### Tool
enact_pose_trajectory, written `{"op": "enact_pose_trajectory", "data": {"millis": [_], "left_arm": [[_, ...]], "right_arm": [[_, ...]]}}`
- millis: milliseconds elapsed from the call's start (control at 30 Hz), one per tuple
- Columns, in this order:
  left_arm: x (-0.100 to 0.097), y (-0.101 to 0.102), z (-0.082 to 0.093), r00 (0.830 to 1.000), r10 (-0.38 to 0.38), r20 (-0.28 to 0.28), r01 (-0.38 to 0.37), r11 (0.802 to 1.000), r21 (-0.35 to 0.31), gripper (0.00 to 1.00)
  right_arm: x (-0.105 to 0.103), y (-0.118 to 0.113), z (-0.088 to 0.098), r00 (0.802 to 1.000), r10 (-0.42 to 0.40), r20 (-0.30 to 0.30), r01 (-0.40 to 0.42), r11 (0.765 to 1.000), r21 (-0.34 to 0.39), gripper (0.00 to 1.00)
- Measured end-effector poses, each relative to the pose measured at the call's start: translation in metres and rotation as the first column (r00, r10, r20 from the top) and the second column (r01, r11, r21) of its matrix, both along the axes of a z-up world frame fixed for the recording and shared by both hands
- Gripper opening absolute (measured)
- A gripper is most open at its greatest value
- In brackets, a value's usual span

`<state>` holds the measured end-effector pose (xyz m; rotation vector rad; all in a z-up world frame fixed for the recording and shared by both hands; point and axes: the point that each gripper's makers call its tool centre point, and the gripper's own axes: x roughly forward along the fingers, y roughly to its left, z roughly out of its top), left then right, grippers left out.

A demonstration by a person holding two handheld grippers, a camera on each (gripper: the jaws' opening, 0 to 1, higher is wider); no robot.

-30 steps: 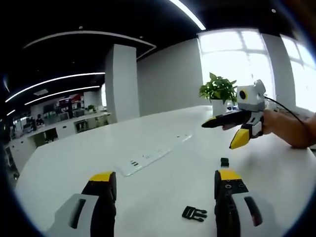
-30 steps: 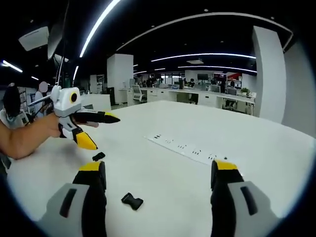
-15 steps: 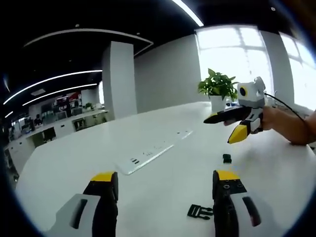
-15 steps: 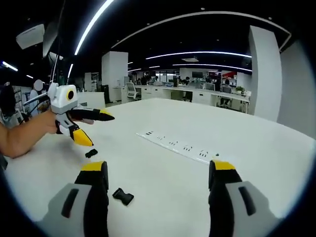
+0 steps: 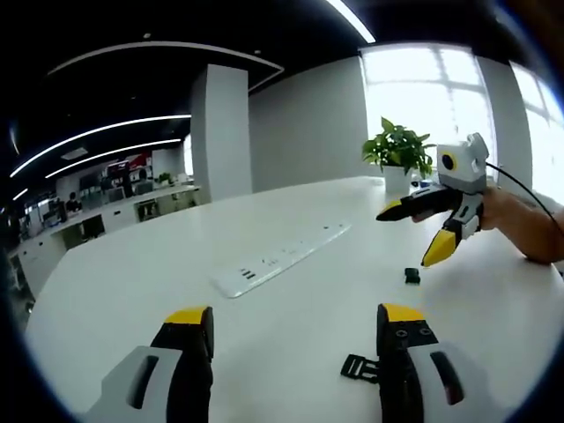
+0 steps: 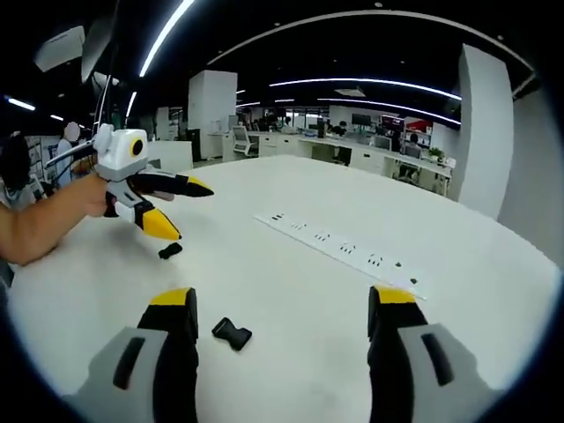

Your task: Snap the two parts of the plastic buckle together until the buckle closes and remains connected.

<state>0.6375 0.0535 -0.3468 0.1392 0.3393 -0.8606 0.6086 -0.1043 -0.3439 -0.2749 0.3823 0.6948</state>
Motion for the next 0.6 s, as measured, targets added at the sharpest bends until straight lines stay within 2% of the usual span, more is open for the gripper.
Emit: {"op": "enact_pose_trajectory", "data": {"millis": [67, 133, 200, 300, 367, 467, 600], "left_arm": [[-0.001, 0.0, 0.001, 1.0, -0.004, -0.001, 0.004, 1.0, 0.002, 0.76], [-0.004, -0.001, 0.001, 1.0, -0.016, -0.001, 0.016, 1.0, 0.005, 0.76], [-0.004, -0.001, 0.002, 1.0, -0.022, -0.003, 0.022, 1.0, 0.003, 0.75], [-0.004, 0.001, 0.001, 1.0, -0.021, -0.022, 0.021, 1.0, -0.009, 0.71], [-0.002, 0.002, -0.001, 0.999, -0.008, -0.05, 0.007, 1.0, -0.027, 0.63], [-0.002, 0.002, -0.001, 0.999, -0.01, -0.05, 0.009, 0.999, -0.031, 0.65], [-0.01, -0.004, -0.001, 0.995, -0.072, -0.063, 0.07, 0.997, -0.035, 0.62]], "right_arm": [[-0.002, 0.003, 0.0, 1.0, 0.029, -0.004, -0.029, 1.0, 0.011, 0.68], [-0.014, 0.014, 0.002, 0.988, 0.152, 0.004, -0.152, 0.988, 0.012, 0.58], [-0.024, 0.018, 0.002, 0.975, 0.222, 0.0, -0.222, 0.975, 0.02, 0.57], [-0.026, 0.015, -0.005, 0.976, 0.216, -0.033, -0.216, 0.976, 0.012, 0.49], [-0.024, 0.013, -0.011, 0.979, 0.198, -0.049, -0.198, 0.98, -0.002, 0.45], [-0.026, 0.015, -0.019, 0.977, 0.192, -0.097, -0.194, 0.981, -0.01, 0.48], [-0.028, 0.016, -0.015, 0.977, 0.196, -0.088, -0.197, 0.98, -0.003, 0.39]]}}
